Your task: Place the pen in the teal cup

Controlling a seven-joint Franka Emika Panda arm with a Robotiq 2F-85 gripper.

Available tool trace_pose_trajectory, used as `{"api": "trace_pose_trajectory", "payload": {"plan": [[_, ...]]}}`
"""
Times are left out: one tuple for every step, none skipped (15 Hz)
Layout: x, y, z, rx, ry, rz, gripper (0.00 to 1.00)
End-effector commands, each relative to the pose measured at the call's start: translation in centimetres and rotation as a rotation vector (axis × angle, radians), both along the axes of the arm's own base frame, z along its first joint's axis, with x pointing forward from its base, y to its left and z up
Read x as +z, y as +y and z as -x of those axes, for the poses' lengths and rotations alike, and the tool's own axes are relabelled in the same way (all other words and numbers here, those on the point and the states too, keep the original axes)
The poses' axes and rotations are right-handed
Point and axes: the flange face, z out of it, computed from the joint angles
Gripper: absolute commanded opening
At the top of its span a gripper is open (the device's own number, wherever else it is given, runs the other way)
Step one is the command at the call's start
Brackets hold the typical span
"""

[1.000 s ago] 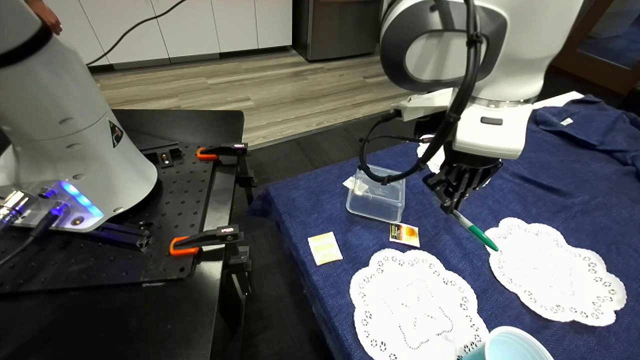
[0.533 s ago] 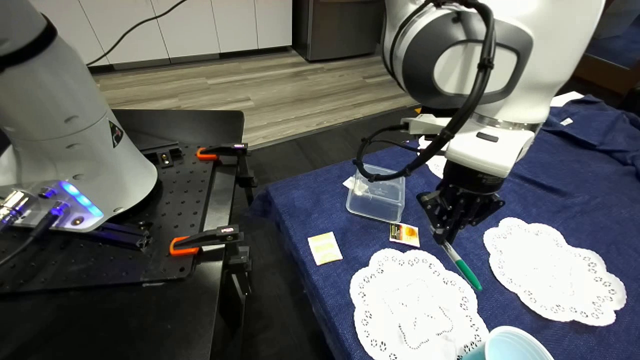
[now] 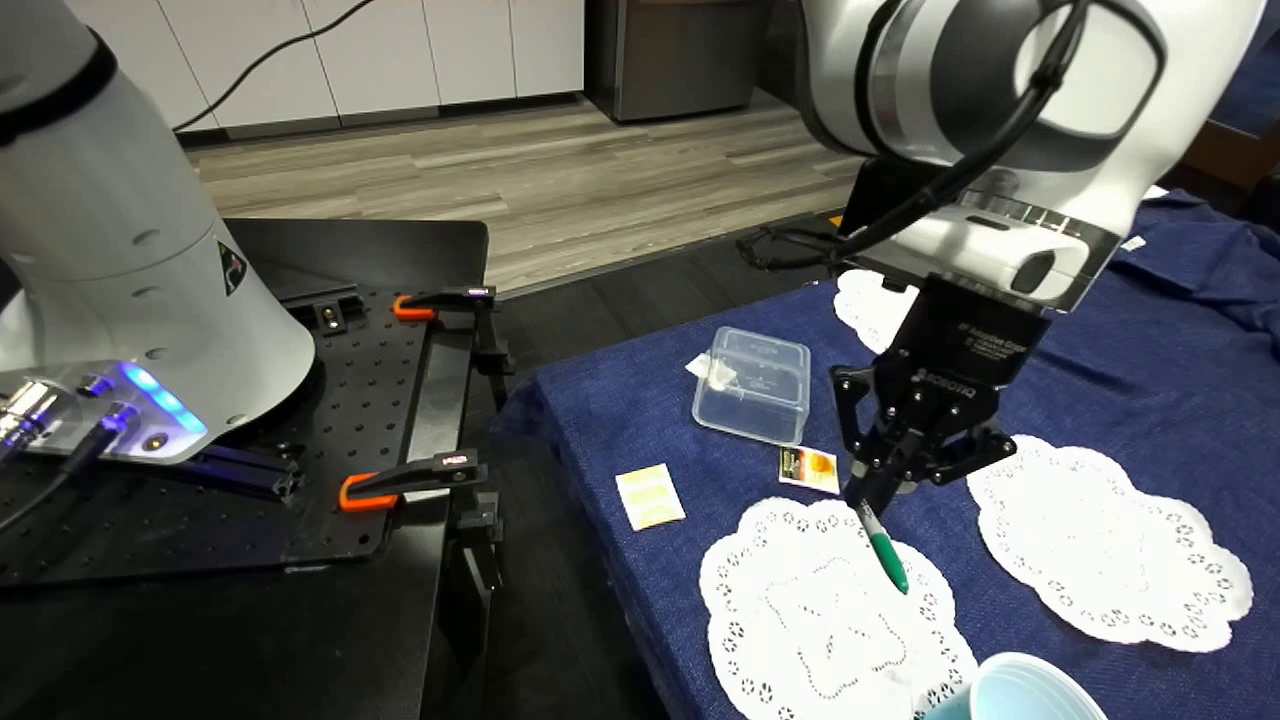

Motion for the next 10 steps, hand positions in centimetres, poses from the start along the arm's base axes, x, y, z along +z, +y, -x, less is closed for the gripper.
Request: {"api": "trace_pose_trajectory", "payload": {"plan": [[1.0, -0.6, -0.6, -0.163, 0.078, 0.104, 0.03], [1.1, -0.8, -0.5, -0.207, 0.107, 0.13, 0.03], [1.2, -1.0, -0.5, -0.241, 0.133, 0.153, 0.03], [1.2, -1.5, -0.5, -0.268, 0.152, 0.185, 0.03], [1.1, -1.9, -0.5, -0.28, 0.17, 0.211, 0.03], [0.9, -2.4, -0.5, -0.283, 0.185, 0.242, 0.03], [0.7, -2.9, -0.5, -0.277, 0.196, 0.276, 0.03], [0.4, -3.4, -0.6, -0.265, 0.207, 0.311, 0.03], [0.1, -4.0, -0.6, -0.252, 0.221, 0.346, 0.03], [-0.2, -4.4, -0.7, -0.221, 0.231, 0.392, 0.03]]}}
